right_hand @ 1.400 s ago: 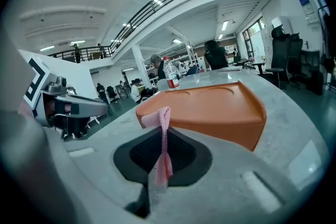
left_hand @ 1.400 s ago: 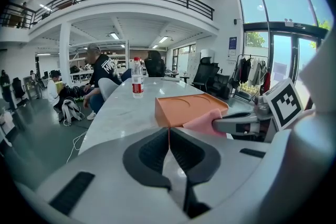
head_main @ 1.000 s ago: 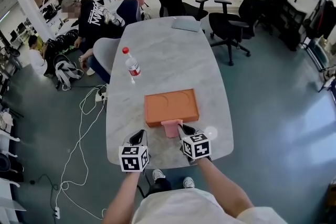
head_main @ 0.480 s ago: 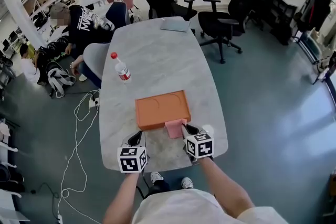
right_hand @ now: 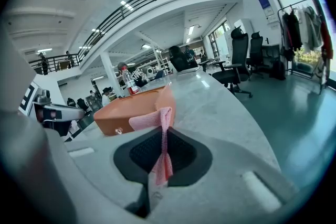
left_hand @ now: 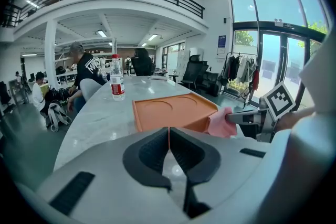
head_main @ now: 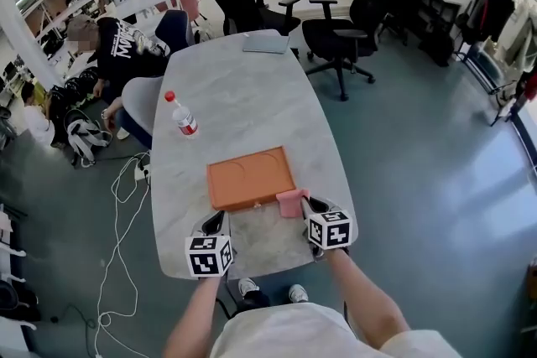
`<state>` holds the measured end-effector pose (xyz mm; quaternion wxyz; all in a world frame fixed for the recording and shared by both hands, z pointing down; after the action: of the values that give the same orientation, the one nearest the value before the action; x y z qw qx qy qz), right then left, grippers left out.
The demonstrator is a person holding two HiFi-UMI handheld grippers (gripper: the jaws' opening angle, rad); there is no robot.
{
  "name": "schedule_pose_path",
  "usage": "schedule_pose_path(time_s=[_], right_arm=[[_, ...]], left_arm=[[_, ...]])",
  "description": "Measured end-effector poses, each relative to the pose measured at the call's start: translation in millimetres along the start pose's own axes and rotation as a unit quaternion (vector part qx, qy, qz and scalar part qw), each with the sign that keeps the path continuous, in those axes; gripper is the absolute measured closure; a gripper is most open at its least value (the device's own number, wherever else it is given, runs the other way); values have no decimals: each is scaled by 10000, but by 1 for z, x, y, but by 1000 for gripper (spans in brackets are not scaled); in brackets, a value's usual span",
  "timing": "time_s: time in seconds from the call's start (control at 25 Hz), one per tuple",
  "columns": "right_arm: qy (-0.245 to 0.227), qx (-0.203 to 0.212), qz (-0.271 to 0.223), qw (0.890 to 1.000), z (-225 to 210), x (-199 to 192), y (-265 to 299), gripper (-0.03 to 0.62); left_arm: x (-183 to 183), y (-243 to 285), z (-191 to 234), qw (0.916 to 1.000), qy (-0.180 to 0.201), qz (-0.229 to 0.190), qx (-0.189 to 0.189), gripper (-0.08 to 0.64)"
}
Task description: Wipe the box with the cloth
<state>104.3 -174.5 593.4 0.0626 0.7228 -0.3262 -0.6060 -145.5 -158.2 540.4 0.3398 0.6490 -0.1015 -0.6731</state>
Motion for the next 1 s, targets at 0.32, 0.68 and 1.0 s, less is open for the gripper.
schedule_pose_path(time_s=[0.32,0.68,1.0], right_arm=[[101,-27,-188,9998,-9,11,-22,578],[-43,104,-566,9983,10,40,-41,578],[-301,237,-990,9944,34,87,-46,577]], left_arm=[[7,3,-4,9999,57,-17,-118,543],[22,1,7,9997,18,-196,-143,543],[37,-12,21,9991,-50,-420,-51,543]])
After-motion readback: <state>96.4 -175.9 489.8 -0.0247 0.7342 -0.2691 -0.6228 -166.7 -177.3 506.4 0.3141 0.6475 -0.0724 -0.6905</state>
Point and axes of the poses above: the fingertips, and each gripper's own axes: y forward along the fingers, z to its left, x out of its top, the point moved 4 cm from there along -y, backward along the fingers, and after that the axes turned 5 degrees about -y, right-handed, at the moved point
